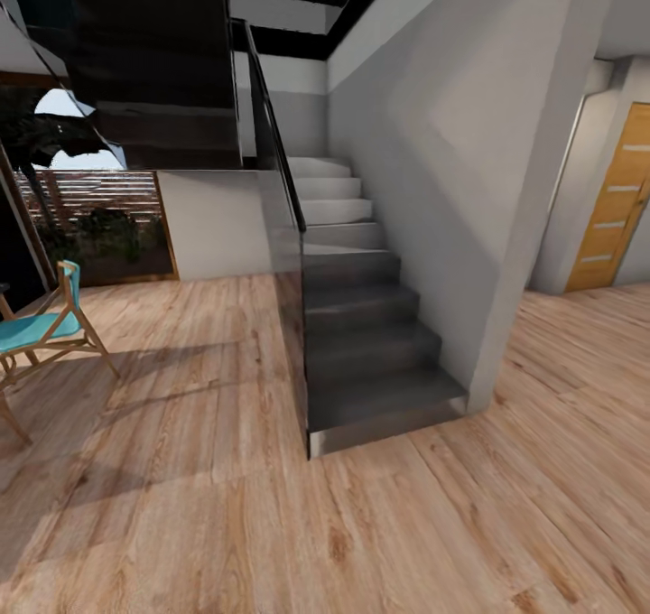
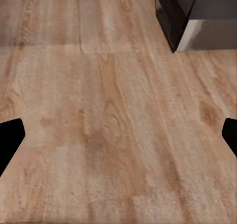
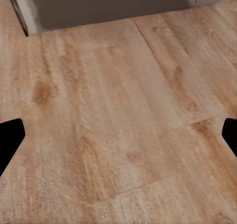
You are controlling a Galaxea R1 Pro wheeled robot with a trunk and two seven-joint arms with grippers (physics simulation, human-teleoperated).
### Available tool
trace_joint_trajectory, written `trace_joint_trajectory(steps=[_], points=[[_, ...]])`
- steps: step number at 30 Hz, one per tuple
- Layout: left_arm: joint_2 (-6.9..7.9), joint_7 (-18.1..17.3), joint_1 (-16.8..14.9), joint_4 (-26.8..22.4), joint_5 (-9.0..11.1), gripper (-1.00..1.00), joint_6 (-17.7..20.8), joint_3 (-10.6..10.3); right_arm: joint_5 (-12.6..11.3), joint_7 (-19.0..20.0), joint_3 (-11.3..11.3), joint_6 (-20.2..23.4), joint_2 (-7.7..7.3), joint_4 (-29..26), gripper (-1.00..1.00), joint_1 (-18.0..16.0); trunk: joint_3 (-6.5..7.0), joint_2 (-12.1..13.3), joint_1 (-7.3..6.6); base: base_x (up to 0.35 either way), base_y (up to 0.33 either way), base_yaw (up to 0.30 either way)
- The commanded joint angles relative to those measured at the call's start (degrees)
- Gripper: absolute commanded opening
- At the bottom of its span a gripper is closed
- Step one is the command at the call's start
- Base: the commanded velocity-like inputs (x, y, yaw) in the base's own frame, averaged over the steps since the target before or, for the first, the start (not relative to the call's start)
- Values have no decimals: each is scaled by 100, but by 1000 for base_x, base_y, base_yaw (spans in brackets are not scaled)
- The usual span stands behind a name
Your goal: Put the three can of soda from the living room inside the tash can in the kitchen.
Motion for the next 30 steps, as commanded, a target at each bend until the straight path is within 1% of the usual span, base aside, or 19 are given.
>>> trace_joint_trajectory(steps=[1, 30], points=[[0, 0, 0, 0, 0, 100, 0, 0, 1, 0, 0, 0, 0, 1, 100, 0, 0, 0, 0, 0, 0, 248], [-9, 0, 0, 8, -33, 100, -7, 0, 5, 0, 9, 0, 9, 107, 100, -9, 0, 0, 0, 0, 0, 248]])
